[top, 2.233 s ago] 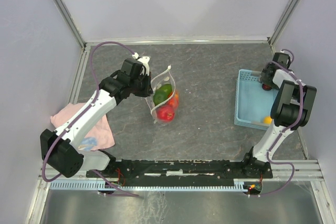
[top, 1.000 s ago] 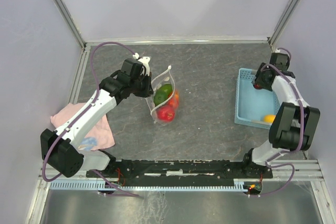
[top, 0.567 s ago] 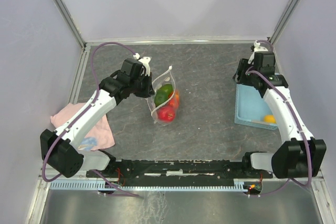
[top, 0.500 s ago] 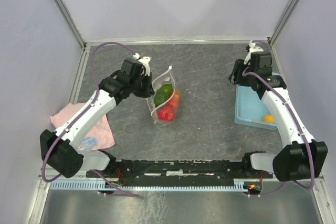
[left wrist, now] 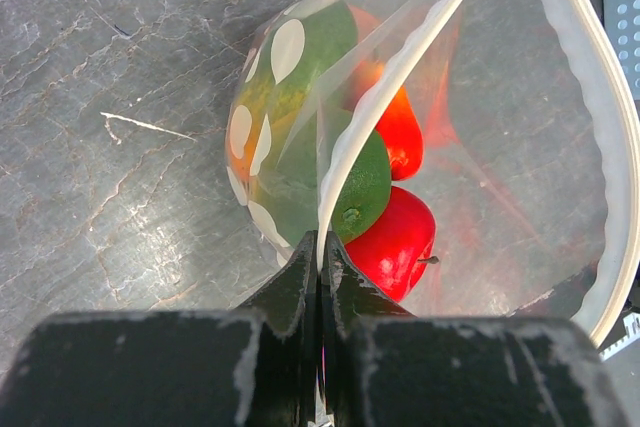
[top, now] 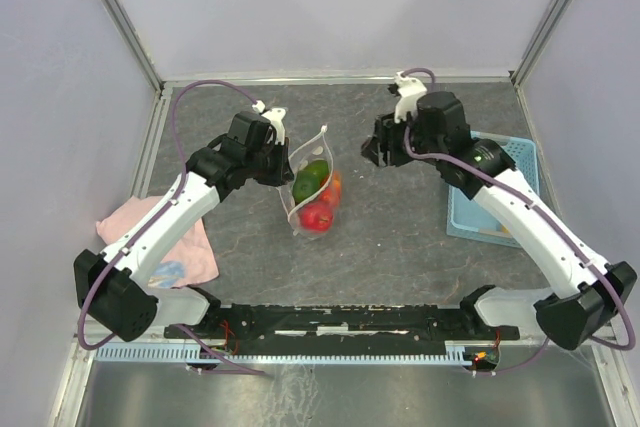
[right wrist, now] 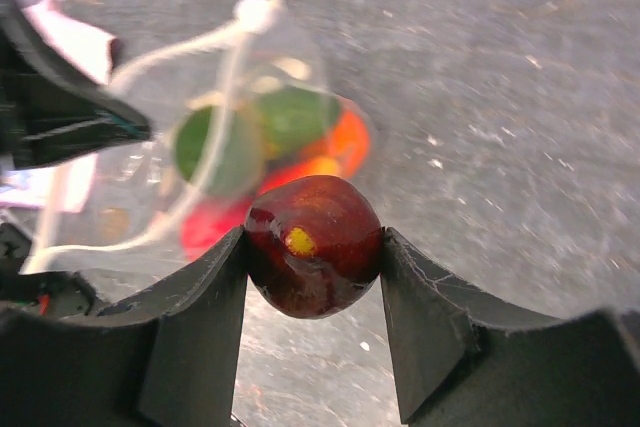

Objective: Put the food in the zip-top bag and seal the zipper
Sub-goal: Pick up the fake fruit from the bin, then place the fake fruit in the zipper food storage bag.

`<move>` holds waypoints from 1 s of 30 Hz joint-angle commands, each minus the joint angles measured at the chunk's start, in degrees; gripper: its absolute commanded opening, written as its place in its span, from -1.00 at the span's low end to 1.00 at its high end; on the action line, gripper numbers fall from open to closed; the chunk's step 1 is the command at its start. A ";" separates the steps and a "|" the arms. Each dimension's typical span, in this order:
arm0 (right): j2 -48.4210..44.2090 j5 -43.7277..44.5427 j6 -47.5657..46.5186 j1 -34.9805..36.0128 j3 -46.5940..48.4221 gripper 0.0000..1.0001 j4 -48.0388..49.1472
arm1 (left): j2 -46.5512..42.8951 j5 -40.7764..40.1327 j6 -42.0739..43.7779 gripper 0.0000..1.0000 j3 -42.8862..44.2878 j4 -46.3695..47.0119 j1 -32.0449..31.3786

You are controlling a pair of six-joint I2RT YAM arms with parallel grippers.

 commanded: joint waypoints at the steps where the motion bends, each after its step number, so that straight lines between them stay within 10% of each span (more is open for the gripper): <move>1: 3.61 -0.58 -0.76 6.76 8.16 -0.17 3.14 | -1.86 1.18 -0.21 -0.95 0.40 2.42 0.00; 20: 20.01 -2.75 1.61 17.15 18.60 -0.13 3.82 | -2.94 2.14 -0.69 -0.95 0.13 2.97 -0.14; 30: 24.58 12.97 -0.11 17.07 22.11 0.03 -6.41 | -3.22 2.11 -0.74 -0.94 0.13 2.89 -0.09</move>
